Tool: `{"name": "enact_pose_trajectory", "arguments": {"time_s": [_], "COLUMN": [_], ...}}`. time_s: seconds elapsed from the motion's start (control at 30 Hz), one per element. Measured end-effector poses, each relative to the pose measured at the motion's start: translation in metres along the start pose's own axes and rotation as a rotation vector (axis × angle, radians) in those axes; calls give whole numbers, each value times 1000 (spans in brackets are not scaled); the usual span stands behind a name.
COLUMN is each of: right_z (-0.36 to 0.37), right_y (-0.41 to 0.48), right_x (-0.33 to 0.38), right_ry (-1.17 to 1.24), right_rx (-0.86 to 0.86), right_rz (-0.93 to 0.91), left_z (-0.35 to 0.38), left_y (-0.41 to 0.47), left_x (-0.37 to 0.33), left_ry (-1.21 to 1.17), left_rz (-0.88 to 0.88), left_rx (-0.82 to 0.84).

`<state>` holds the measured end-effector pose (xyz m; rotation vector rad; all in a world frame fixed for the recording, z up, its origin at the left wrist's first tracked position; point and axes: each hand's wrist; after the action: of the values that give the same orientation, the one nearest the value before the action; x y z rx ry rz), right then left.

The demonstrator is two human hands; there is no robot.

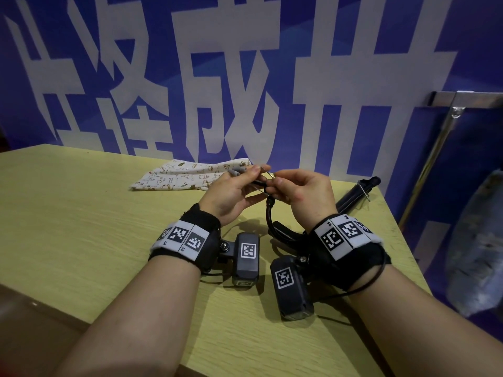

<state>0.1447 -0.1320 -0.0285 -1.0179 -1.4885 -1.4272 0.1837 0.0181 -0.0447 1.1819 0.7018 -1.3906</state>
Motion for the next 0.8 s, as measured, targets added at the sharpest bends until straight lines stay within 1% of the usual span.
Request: {"name": "enact_pose_trajectory", "arguments": {"time_s": [0.2, 0.47, 0.8], "right_z": [2, 2, 3], "right_y": [1, 1, 1], "right_x": [-1, -3, -2], "right_ry": [-52, -67, -71], "right_rx": [-2, -5, -27], "right_rz": [-12, -28, -28], "left_z": [0, 1, 6], "left_y": [1, 1, -1], "left_x": [2, 3, 2], "left_ry": [-47, -25, -67], "left_rz": [22, -5, 19], "left_rx": [-59, 8, -43]}}
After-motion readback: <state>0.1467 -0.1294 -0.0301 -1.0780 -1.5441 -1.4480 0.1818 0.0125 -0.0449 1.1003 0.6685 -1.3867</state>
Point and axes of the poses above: each hand's wrist, its own y-axis towards the middle knuckle, its own z-axis out of the palm, x = y × z, and after that the axes turned 4 degrees about -y, right-handed
